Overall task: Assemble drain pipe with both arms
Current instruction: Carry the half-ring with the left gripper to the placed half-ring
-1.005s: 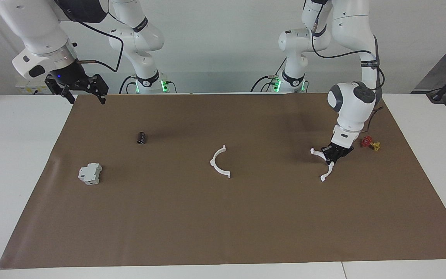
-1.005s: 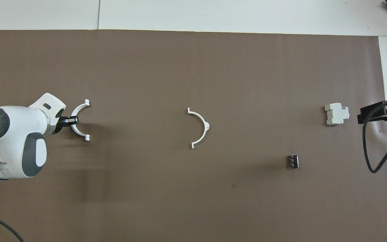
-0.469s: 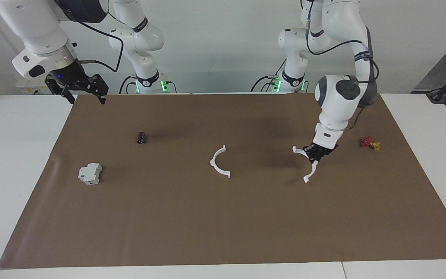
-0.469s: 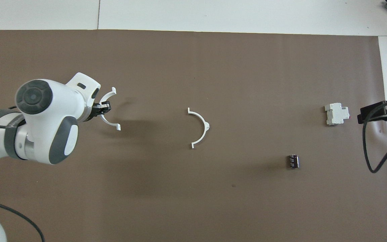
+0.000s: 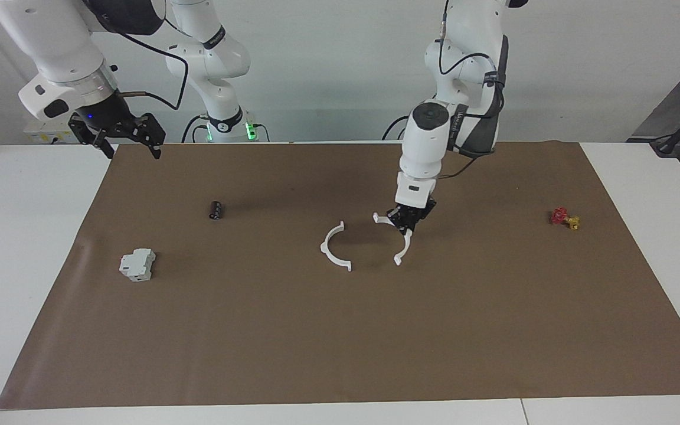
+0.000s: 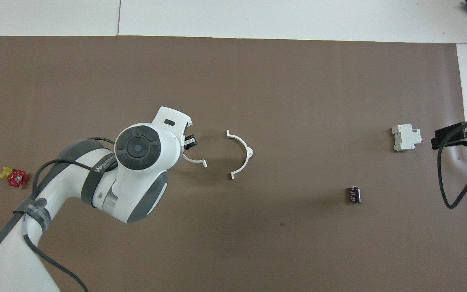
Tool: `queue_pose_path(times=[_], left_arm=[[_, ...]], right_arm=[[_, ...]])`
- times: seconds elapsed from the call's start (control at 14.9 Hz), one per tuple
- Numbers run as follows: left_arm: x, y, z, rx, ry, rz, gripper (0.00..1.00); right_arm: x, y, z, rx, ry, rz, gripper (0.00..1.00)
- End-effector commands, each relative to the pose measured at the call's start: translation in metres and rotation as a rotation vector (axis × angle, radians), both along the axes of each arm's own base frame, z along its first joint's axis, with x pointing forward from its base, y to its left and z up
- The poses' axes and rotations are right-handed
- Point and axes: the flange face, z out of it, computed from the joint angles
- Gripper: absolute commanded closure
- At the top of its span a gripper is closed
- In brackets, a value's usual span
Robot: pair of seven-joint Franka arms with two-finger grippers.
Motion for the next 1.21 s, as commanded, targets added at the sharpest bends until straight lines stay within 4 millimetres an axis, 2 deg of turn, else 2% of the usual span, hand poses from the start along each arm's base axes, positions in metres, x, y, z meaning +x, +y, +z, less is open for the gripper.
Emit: queue_pose_path(times=[0.0,0.07,0.13,0.33,0.4,0.54,0.74,0.94,1.14], left_arm=[[0.015,-0.059,-0.014,0.022,0.019,0.047,1.0],[0.022,-0.07,-0.019,0.015,0.012,0.055,1.0],[0.024,-0.067,-0.023,0.017,0.012,0.06,1.0],[0.031,-0.048,-0.037,0.025,0.006,0.077,1.0],[0.027,-0.041,-0.047,0.052,0.009,0.049,1.0],[0.024,-0.03,-0.051,0.099,0.015,-0.056,1.0],[0.025,-0.03,-0.051,0.1,0.009,-0.098,1.0],[0.02,-0.036,-0.051,0.118,0.018,-0.218,1.0],[0.001,-0.046,-0.061,0.107,0.012,-0.245,1.0]], right_arm=[[-0.004,-0.006,0.0,0.015,-0.016,0.011,0.0],[-0.004,-0.005,0.0,0.015,-0.016,0.013,0.0],[-0.004,-0.006,0.0,0.015,-0.016,0.011,0.0],[-0.004,-0.006,0.0,0.015,-0.016,0.011,0.0],[-0.004,-0.006,0.0,0.015,-0.016,0.01,0.0],[-0.004,-0.006,0.0,0.015,-0.016,0.01,0.0],[-0.004,-0.006,0.0,0.015,-0.016,0.01,0.0],[-0.004,-0.006,0.0,0.015,-0.016,0.01,0.0],[-0.003,-0.006,-0.001,0.015,-0.015,0.01,0.0]])
